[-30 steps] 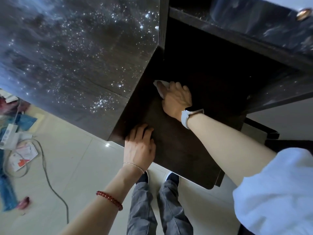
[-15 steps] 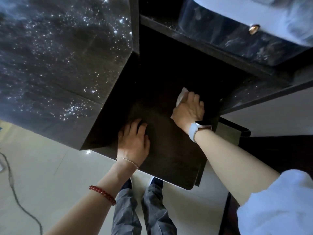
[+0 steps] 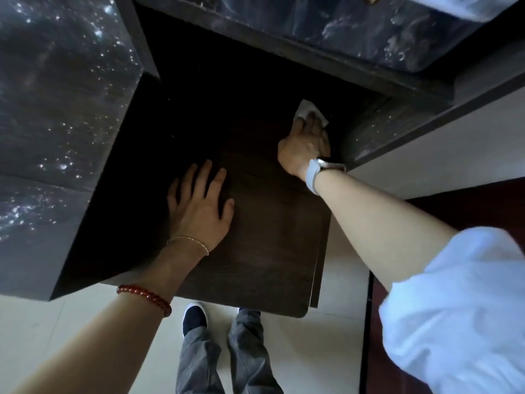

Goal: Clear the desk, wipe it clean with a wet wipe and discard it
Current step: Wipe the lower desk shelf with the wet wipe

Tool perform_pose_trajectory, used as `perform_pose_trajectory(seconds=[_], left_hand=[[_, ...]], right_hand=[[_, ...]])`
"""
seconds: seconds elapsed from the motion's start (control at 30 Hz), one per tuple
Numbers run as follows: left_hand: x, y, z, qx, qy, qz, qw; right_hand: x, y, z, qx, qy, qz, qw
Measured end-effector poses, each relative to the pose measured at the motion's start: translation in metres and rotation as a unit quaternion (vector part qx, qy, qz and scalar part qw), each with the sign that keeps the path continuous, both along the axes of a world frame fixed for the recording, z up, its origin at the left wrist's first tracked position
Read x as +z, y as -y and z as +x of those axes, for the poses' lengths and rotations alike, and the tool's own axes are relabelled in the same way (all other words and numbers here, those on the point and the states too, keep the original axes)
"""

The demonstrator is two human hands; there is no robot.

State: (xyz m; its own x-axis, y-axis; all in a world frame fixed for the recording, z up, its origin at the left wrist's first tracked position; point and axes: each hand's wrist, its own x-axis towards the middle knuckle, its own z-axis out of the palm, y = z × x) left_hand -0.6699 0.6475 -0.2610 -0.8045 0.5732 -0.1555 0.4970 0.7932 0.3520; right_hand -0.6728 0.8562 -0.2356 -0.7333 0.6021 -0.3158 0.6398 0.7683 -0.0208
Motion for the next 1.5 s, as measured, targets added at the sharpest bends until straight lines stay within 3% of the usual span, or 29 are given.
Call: perform_pose_trajectory(seconds=[0.23, 0.37, 0.6, 0.77, 0.97, 1.1, 1.17, 1.27, 1.33, 1.43, 1.5], left_hand=[[-0.002, 0.001, -0.001, 0.006, -0.011, -0.004, 1.0], [-0.003, 0.002, 0.0, 0.007, -0.003, -0.009, 1.0], [-0.006, 0.008, -0.007, -0.02, -0.016, -0.009, 1.0], [-0.004, 0.009, -0.008, -0.024, -0.009, -0.009, 1.0], [-0.007, 0.009, -0.007, -0.027, -0.027, -0.002, 0.999], [-0.008, 0.007, -0.007, -0.025, -0.042, -0.003, 0.999], [-0.01, 0.008, -0.007, -0.023, -0.046, -0.003, 0.999], [-0.011, 0.008, -0.008, -0.026, -0.054, -0.004, 0.998], [-0.012, 0.009, -0.008, -0.025, -0.06, -0.007, 0.998], [-0.012, 0.009, -0.006, -0.026, -0.058, -0.016, 0.998], [-0.012, 0.009, -0.006, -0.029, -0.059, -0.024, 0.998]], right_hand=[[0.002, -0.014, -0.024, -0.082, 0.053, 0.02, 0.995], [0.002, -0.009, -0.03, -0.164, 0.025, -0.007, 0.986], [0.024, -0.017, -0.023, -0.117, 0.048, 0.013, 0.992], [0.025, 0.004, -0.013, -0.191, 0.021, -0.041, 0.98], [0.019, -0.011, -0.032, -0.122, 0.051, -0.098, 0.986], [0.011, 0.008, -0.02, -0.086, 0.049, 0.019, 0.995], [0.013, 0.034, -0.006, 0.033, 0.004, -0.033, 0.999], [0.016, 0.054, 0.007, 0.205, 0.011, -0.081, 0.975], [0.01, 0.03, 0.007, 0.176, 0.025, -0.012, 0.984], [0.006, -0.012, 0.003, 0.047, 0.068, 0.11, 0.99], [-0.001, -0.007, 0.001, 0.036, 0.049, 0.078, 0.995]])
